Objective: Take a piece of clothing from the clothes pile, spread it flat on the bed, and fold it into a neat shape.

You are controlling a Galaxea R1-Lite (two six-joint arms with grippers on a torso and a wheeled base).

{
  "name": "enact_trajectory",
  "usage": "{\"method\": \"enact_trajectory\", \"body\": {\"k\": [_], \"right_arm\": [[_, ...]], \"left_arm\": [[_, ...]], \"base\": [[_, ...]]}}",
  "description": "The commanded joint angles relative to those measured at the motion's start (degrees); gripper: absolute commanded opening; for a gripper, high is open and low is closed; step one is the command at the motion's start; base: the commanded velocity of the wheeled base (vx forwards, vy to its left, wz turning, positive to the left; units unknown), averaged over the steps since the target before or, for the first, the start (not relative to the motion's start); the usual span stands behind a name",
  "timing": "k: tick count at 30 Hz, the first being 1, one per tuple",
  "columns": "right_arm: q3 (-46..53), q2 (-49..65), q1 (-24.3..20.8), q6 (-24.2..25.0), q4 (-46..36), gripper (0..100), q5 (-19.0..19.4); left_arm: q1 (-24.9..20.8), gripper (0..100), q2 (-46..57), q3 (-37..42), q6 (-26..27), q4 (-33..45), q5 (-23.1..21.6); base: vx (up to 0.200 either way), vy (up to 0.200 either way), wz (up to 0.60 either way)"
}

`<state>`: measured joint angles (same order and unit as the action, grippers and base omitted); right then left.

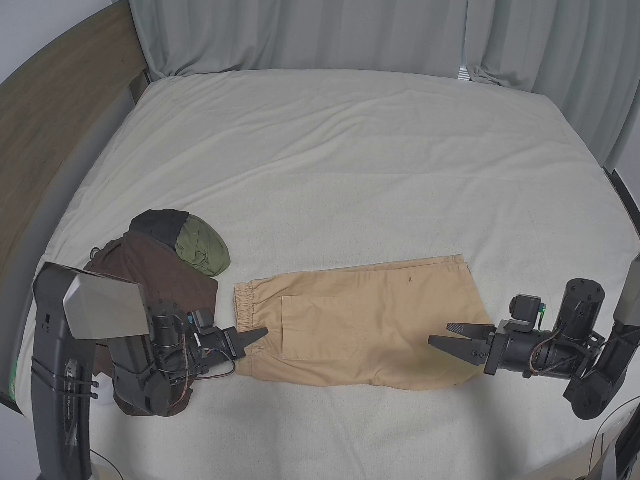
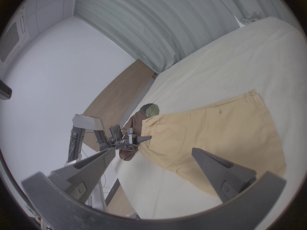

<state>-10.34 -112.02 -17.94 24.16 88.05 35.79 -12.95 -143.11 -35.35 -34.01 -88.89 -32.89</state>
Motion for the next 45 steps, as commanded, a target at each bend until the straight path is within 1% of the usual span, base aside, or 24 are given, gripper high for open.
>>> {"method": "enact_trajectory", "body": {"k": [1,2,9,16,20,24,30,39,41,43,45], "right_arm": [[0.41,-0.39,-0.51,0.01,0.01,100,-0.02],[0.58,-0.66,-1.04,0.18,0.01,100,-0.02],[0.67,-1.89,-2.01,0.18,0.1,100,-0.11],[0.67,-2.5,-2.18,0.18,0.1,100,-0.28],[0.67,-2.5,-2.27,0.18,0.1,100,-0.28],[0.67,-2.59,-2.53,0.18,0.1,100,-0.37],[0.67,-2.59,-2.97,0.1,0.1,100,-0.55],[0.67,-3.38,-3.15,0.1,0.1,100,-0.55],[0.58,-3.29,-3.06,0.1,0.1,100,-0.55],[0.58,-3.29,-3.06,0.1,0.1,100,-0.55],[0.58,-3.21,-3.06,0.1,0.1,100,-0.46]], "left_arm": [[0.03,0,4.33,2.48,0.0,-0.05,-0.42],[0.55,0,6.96,4.42,-0.09,-0.05,-1.04],[1.87,0,13.2,8.63,-0.44,0.04,-3.5],[2.66,0,14.96,9.69,-0.09,-0.05,-4.29],[3.89,0,16.02,10.83,0.09,-0.05,-4.81],[6.53,0,17.86,13.2,0.09,0.04,-7.1],[9.26,0,19.62,15.4,0.09,0.04,-10.44],[11.01,0,20.32,16.98,0.26,0.04,-10.53],[12.59,0,20.32,16.98,0.26,-0.05,-10.7],[13.03,0,20.5,16.98,0.53,-0.05,-11.14],[14.44,0,22.08,17.16,2.28,0.04,-13.16]], "base": [[0.0,0.0,0.0],[0.0,0.0,0.0],[0.0,0.0,0.0],[0.0,0.0,0.0],[0.0,0.0,0.0],[0.0,0.0,0.0],[0.0,0.0,0.0],[0.0,0.0,0.0],[0.0,0.0,0.0],[0.0,0.0,0.0],[0.0,0.0,0.0]]}}
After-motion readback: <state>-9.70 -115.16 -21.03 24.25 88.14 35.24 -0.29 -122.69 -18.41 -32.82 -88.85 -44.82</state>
